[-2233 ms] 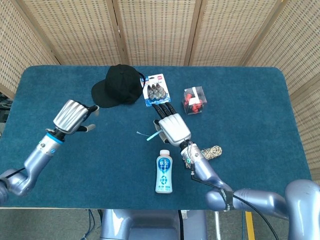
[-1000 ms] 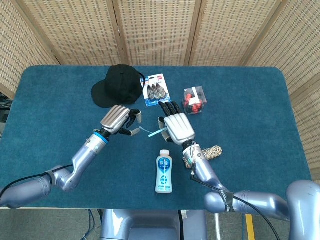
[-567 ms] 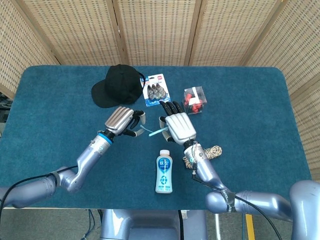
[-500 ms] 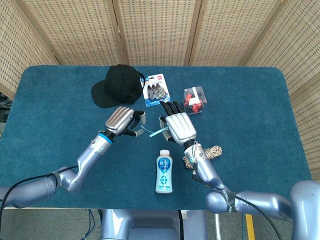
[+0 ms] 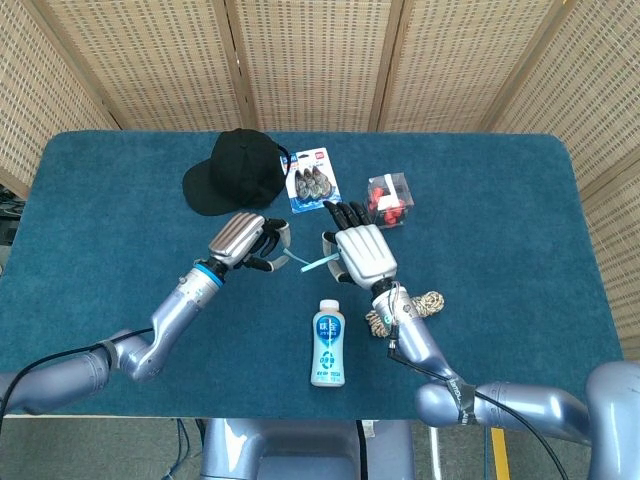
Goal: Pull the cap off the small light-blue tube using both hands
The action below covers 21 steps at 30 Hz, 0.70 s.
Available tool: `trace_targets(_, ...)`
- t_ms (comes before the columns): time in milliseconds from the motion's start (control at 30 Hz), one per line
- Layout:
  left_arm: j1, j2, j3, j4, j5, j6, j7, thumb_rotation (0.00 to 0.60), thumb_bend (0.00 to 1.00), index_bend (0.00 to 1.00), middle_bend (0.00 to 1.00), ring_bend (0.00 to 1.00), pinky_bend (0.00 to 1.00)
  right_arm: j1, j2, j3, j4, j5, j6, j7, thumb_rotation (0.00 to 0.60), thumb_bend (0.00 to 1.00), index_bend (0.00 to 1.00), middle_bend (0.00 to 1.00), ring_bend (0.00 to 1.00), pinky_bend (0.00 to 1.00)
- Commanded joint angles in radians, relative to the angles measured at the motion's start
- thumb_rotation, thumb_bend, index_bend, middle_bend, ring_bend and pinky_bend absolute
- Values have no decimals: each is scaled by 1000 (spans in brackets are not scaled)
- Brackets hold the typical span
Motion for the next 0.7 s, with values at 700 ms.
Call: trace_targets(700, -31, 71, 5, -22, -14, -74, -10, 600, 308, 560, 850, 839, 815, 9, 2, 4, -9, 50, -2, -2, 600, 622, 642, 50, 0, 0)
